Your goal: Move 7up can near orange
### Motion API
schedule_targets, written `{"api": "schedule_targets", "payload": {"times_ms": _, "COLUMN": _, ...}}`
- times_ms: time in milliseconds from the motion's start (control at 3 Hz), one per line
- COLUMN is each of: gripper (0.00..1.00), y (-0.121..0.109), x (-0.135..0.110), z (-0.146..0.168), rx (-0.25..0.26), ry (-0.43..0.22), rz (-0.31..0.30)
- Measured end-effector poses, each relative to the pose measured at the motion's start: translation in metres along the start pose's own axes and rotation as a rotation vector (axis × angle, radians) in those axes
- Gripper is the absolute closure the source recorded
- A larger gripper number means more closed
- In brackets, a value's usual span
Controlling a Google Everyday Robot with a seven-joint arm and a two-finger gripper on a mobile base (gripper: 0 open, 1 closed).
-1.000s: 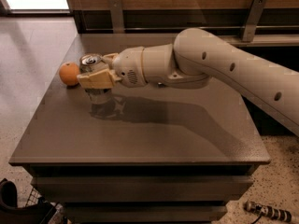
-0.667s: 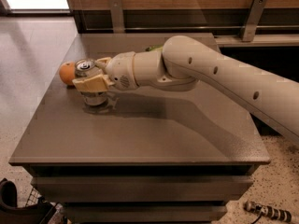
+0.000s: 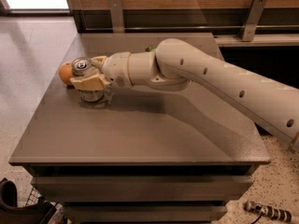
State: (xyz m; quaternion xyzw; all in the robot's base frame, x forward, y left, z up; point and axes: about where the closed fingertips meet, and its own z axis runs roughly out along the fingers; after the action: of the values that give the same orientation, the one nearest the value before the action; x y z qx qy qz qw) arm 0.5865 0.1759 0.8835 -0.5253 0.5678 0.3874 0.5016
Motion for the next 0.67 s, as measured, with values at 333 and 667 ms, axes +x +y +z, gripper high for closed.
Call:
{"api": "schedule_targets", "payload": {"times_ms": 333, "gripper": 0.75, "y": 0.0027, "x": -0.0015, "z": 0.0016, "rx": -0.006, "ry": 0.001, "rz": 0.002}}
{"api": "schedule_targets", "payload": {"times_ms": 667, "gripper": 0.44, "y": 0.0048, "x": -0.0026, "z": 0.0042, "rx": -0.011, "ry": 0.001, "rz": 0.000}}
